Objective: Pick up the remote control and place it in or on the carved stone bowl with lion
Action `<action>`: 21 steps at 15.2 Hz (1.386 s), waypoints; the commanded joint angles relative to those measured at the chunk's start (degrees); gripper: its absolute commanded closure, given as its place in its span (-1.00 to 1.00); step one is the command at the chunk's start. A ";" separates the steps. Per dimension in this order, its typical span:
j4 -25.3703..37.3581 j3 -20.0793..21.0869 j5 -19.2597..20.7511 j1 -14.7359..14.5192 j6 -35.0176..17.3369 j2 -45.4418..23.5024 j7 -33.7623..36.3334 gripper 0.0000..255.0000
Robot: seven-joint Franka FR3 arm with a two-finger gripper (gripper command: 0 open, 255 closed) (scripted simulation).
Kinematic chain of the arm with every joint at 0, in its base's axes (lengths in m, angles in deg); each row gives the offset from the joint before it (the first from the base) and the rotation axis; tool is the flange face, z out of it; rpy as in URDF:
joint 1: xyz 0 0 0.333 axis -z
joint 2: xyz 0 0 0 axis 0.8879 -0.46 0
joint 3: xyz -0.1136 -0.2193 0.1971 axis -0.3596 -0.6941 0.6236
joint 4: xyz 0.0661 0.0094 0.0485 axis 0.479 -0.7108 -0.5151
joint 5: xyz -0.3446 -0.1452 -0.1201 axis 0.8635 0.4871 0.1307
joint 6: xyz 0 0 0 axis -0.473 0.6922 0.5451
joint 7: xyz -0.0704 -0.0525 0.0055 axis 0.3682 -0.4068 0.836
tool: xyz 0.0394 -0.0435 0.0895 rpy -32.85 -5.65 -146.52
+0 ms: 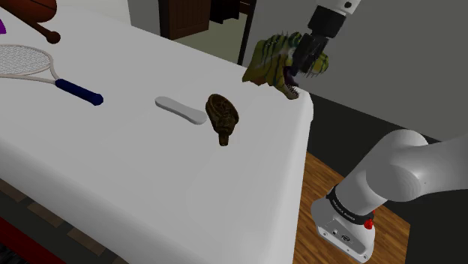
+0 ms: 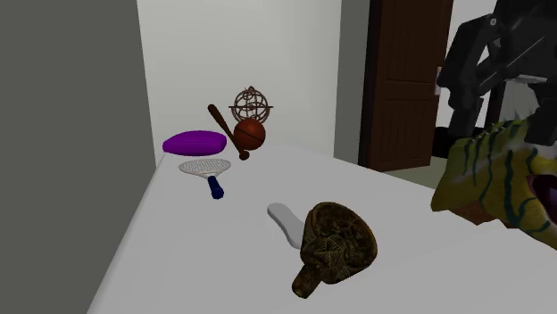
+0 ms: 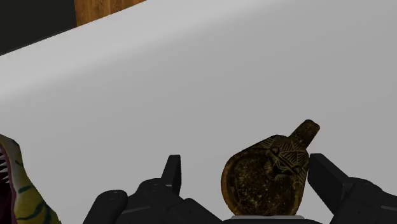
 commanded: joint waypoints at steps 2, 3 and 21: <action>0.30 0.61 -0.15 -0.33 -1.52 -1.87 0.11 -1.00; 0.67 1.21 -0.27 -0.63 -2.99 -3.79 0.23 -1.00; 19.28 10.70 4.79 -4.60 -20.74 -41.93 5.28 -1.00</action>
